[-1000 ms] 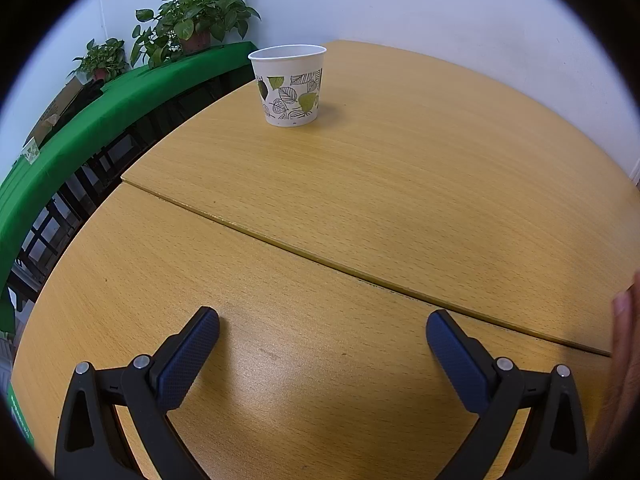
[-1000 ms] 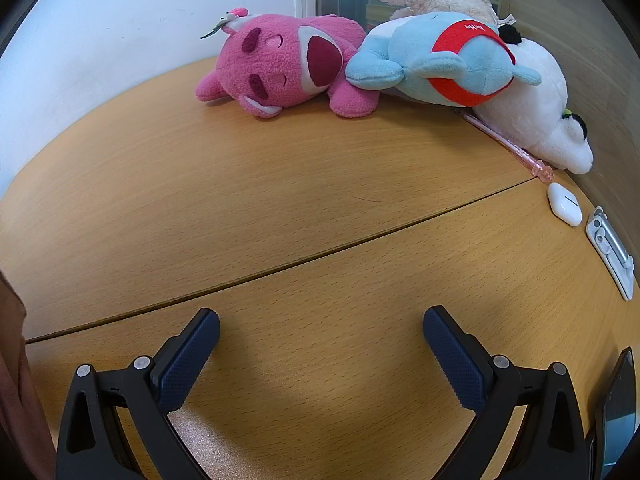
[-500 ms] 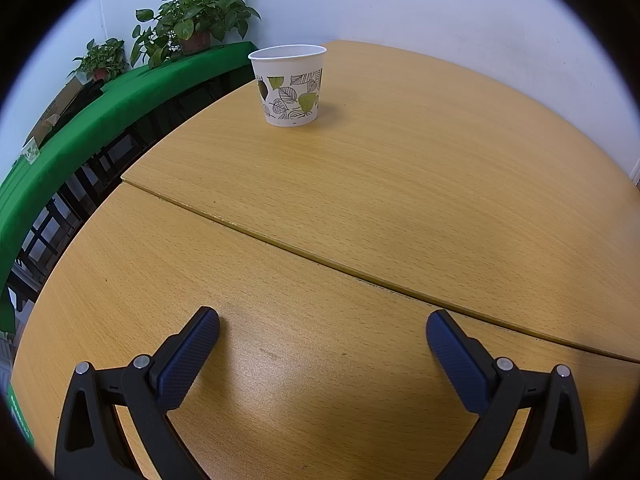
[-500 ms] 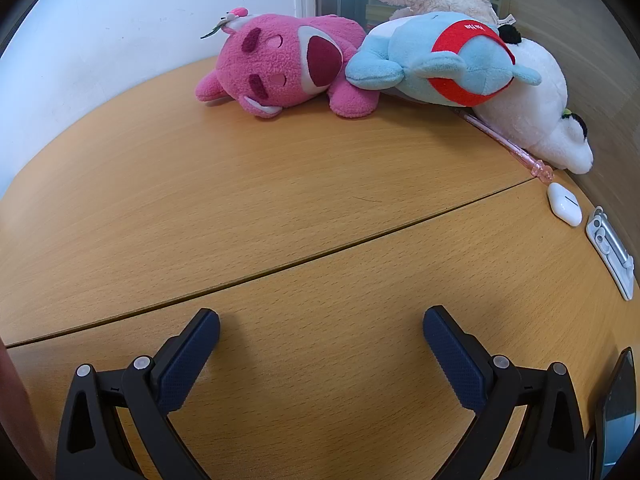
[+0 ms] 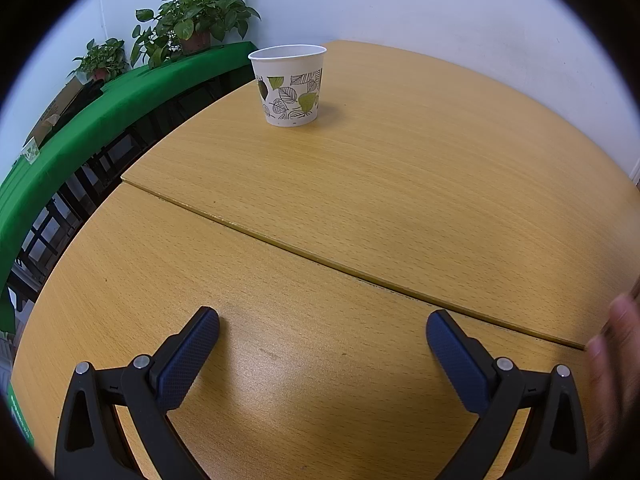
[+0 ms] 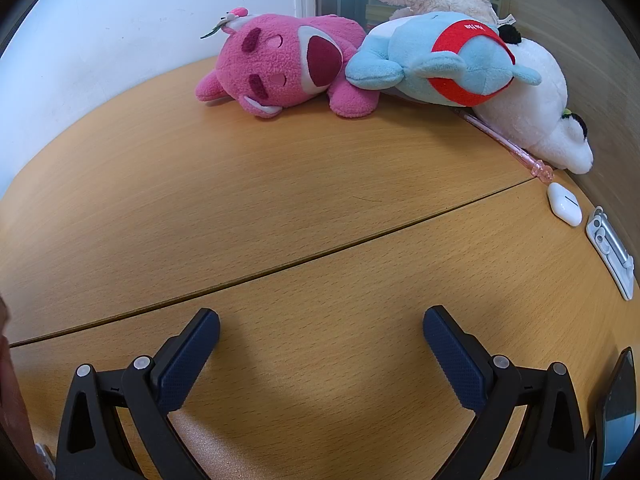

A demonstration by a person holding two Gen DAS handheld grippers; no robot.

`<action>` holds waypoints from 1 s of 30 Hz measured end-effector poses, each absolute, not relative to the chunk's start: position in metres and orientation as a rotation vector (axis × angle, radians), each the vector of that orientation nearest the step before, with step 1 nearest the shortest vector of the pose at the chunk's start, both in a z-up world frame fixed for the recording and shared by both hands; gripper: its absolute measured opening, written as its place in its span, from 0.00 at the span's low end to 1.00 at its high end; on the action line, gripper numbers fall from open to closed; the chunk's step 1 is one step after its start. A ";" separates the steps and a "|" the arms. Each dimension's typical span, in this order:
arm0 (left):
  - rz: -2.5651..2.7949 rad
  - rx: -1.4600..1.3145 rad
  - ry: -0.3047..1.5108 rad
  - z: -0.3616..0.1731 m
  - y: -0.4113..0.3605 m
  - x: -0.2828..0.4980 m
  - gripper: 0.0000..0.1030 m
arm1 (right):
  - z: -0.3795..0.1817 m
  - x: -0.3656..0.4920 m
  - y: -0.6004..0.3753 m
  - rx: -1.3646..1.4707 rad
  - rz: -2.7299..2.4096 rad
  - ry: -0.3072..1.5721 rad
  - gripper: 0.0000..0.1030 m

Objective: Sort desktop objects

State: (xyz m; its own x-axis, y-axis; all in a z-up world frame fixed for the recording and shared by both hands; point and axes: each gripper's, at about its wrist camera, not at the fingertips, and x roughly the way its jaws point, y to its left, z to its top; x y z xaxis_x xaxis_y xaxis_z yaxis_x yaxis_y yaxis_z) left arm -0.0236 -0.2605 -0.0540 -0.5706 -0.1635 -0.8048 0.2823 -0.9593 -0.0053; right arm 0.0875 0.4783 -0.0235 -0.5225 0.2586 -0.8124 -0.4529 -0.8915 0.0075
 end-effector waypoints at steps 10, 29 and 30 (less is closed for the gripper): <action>-2.576 1.300 0.192 -0.054 -0.260 -0.023 1.00 | -0.022 0.088 0.478 -1.234 2.413 0.305 1.00; -2.580 1.302 0.190 -0.054 -0.260 -0.023 1.00 | -0.022 0.088 0.478 -1.234 2.414 0.305 1.00; -2.580 1.302 0.190 -0.054 -0.260 -0.023 1.00 | -0.021 0.088 0.478 -1.234 2.414 0.305 1.00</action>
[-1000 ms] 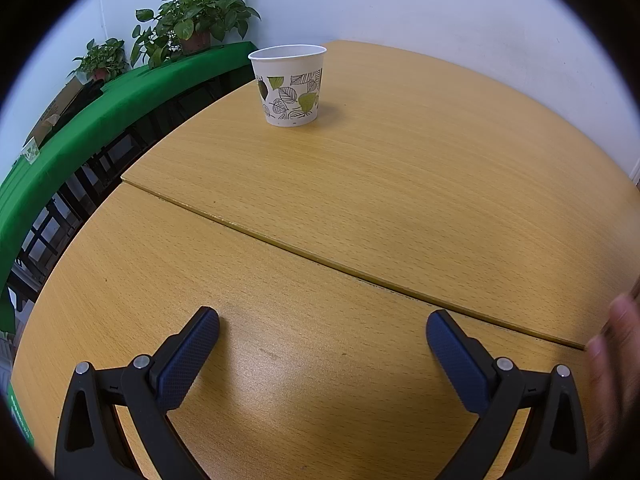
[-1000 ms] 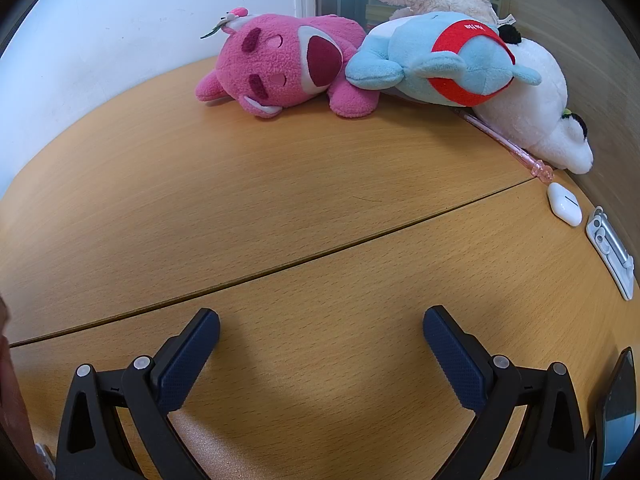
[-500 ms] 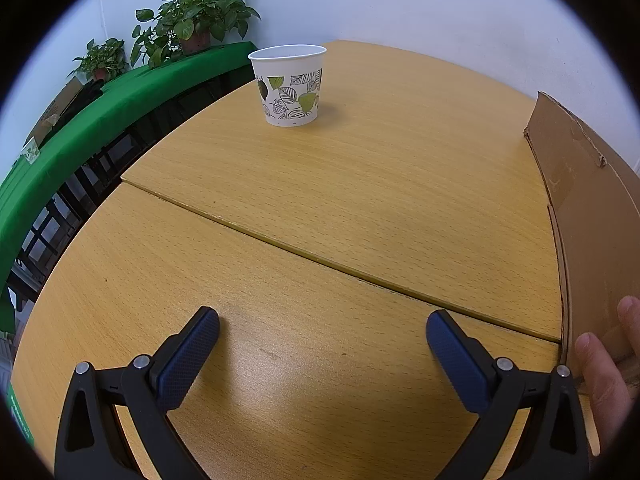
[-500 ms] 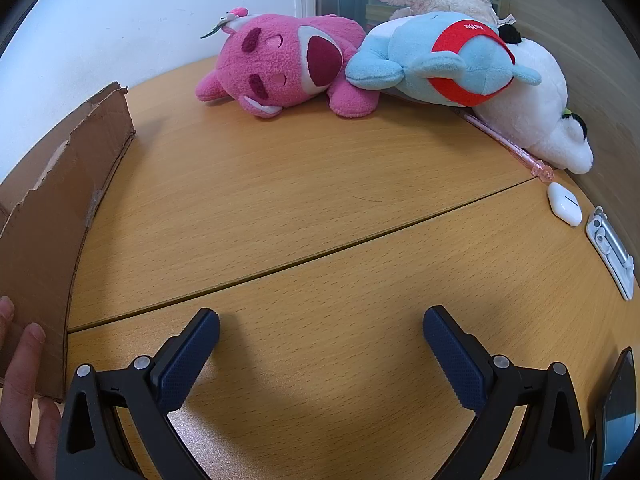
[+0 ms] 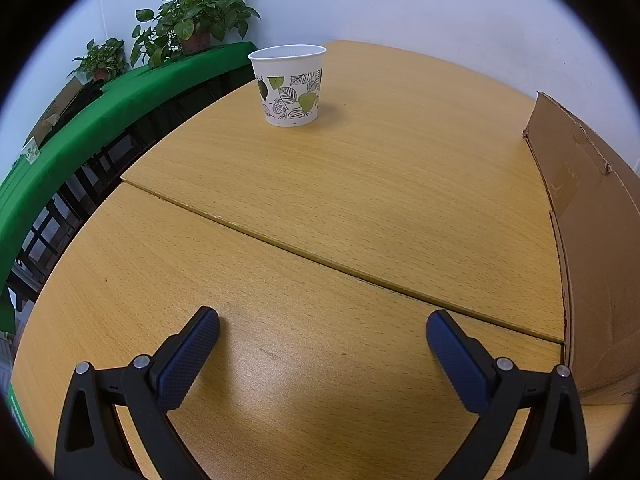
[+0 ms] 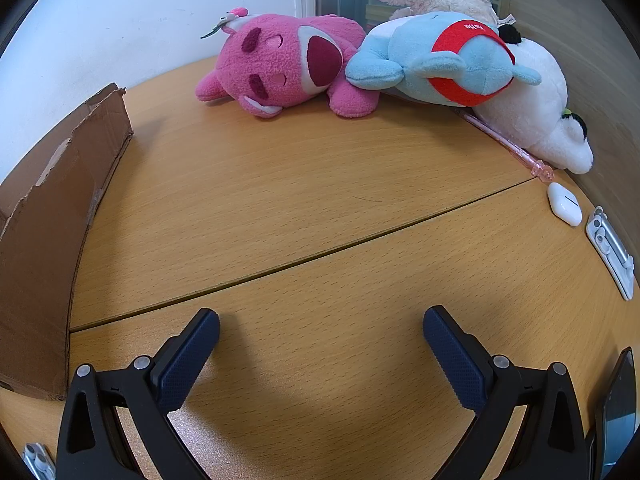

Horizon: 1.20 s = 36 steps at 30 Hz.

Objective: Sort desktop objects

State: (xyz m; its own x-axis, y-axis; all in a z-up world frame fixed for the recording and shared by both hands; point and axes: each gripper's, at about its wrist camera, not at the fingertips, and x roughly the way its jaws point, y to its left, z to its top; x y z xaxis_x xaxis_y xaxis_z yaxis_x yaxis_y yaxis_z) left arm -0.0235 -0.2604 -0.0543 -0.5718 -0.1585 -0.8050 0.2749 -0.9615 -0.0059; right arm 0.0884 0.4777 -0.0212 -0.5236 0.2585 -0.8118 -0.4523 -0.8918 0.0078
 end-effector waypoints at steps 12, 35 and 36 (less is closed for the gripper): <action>-2.584 1.304 0.187 -0.054 -0.260 -0.023 1.00 | -0.022 0.088 0.478 -1.234 2.414 0.305 1.00; -2.590 1.307 0.184 -0.054 -0.260 -0.023 1.00 | -0.022 0.088 0.478 -1.234 2.414 0.305 1.00; -2.590 1.308 0.184 -0.054 -0.260 -0.023 1.00 | -0.021 0.088 0.478 -1.234 2.414 0.305 1.00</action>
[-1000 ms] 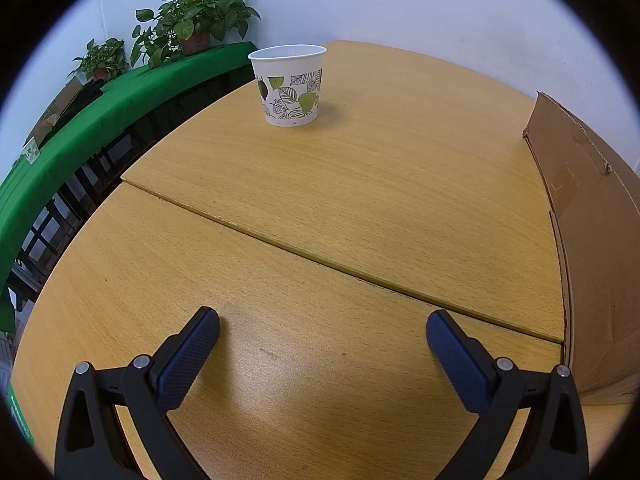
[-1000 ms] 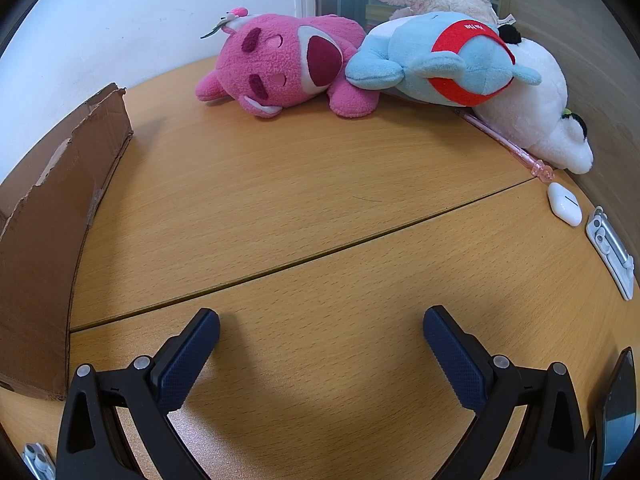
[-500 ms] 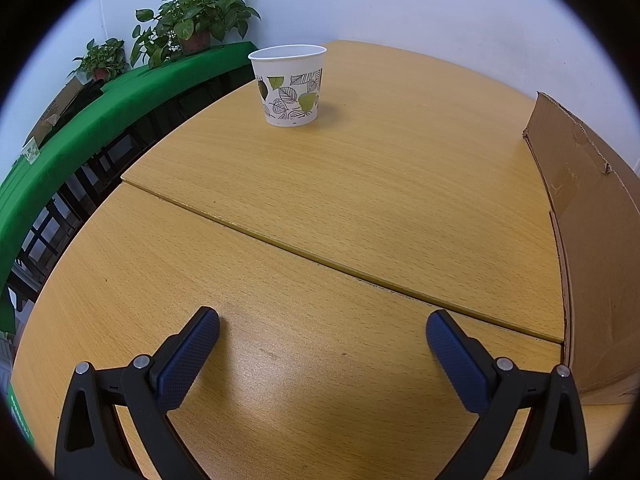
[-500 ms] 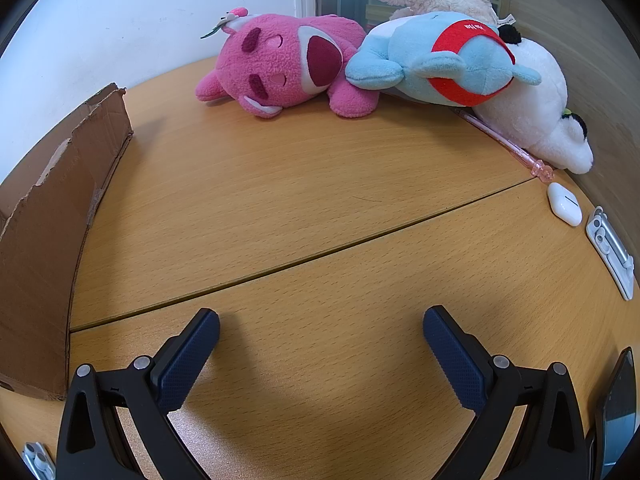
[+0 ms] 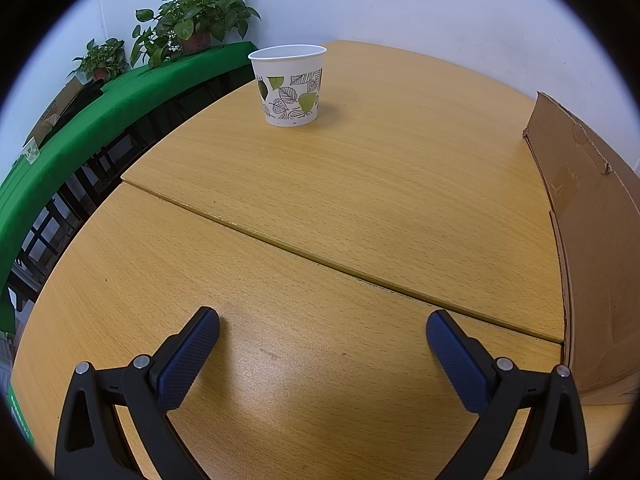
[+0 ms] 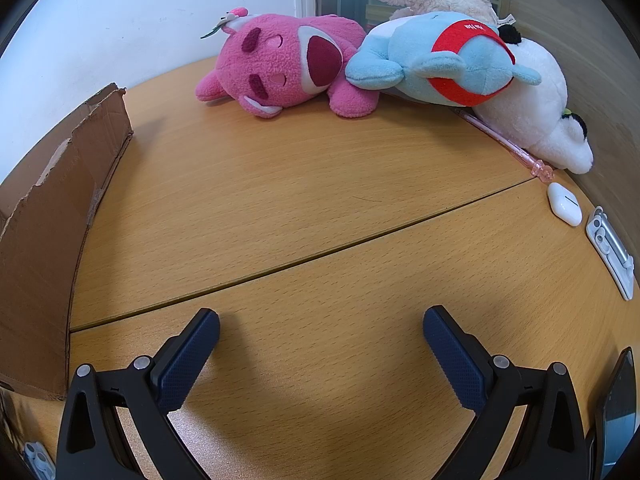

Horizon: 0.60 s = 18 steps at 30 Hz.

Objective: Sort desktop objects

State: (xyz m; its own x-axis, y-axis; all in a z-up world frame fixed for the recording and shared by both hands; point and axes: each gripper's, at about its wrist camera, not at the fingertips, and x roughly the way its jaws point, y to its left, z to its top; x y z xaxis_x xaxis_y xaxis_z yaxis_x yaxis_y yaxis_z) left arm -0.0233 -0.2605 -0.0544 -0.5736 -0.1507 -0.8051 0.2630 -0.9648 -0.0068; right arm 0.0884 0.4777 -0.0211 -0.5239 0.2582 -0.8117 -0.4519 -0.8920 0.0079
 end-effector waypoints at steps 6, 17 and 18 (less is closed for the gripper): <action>-2.590 1.307 0.185 -0.055 -0.259 -0.026 1.00 | -0.021 0.088 0.478 -1.234 2.415 0.305 1.00; -2.767 1.203 0.088 -0.018 -0.222 0.043 1.00 | -0.021 0.088 0.478 -1.234 2.415 0.305 1.00; -2.797 1.174 0.081 -0.009 -0.218 0.054 1.00 | -0.021 0.088 0.478 -1.234 2.415 0.305 1.00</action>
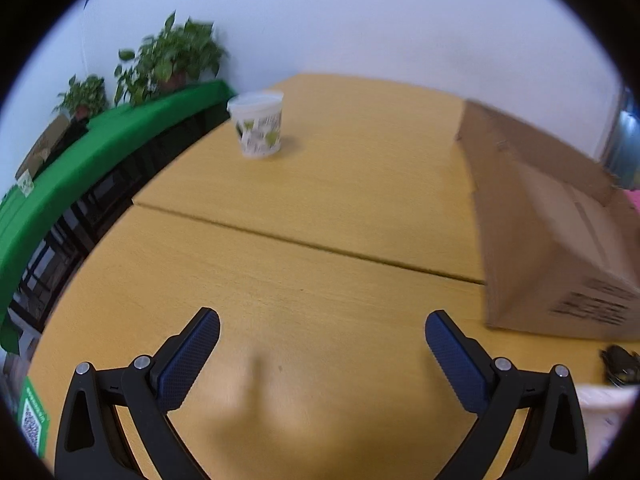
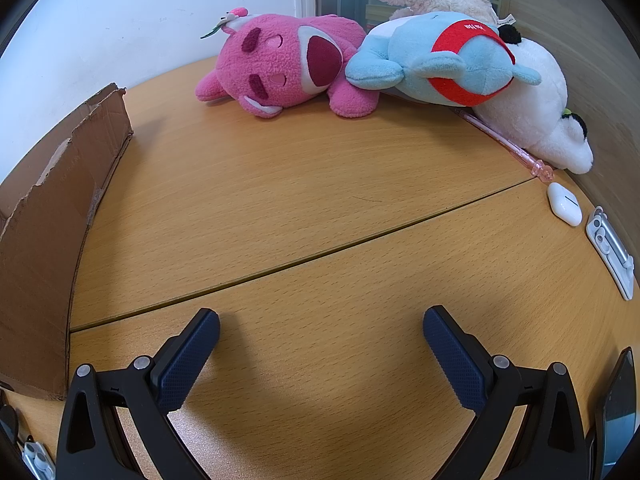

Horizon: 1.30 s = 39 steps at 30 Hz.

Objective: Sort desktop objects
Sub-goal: 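Move both grippers to the pink pig plush and close on it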

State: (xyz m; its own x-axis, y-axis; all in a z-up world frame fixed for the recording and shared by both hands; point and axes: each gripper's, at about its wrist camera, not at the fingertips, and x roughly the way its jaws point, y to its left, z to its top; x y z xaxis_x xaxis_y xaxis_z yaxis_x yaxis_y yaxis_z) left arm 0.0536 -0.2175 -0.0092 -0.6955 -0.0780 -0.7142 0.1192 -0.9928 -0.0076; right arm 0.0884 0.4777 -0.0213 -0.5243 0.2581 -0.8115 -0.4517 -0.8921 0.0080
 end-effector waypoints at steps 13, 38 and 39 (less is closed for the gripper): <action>-3.120 1.258 0.260 0.042 -0.139 0.163 1.00 | -0.022 0.088 0.478 -1.234 2.415 0.305 1.00; -3.156 1.585 0.651 -0.013 -0.097 0.161 0.93 | -0.018 0.111 0.470 -1.304 2.436 0.303 1.00; -3.162 1.584 0.642 -0.012 -0.096 0.162 0.92 | -0.012 0.123 0.463 -1.295 2.479 0.317 1.00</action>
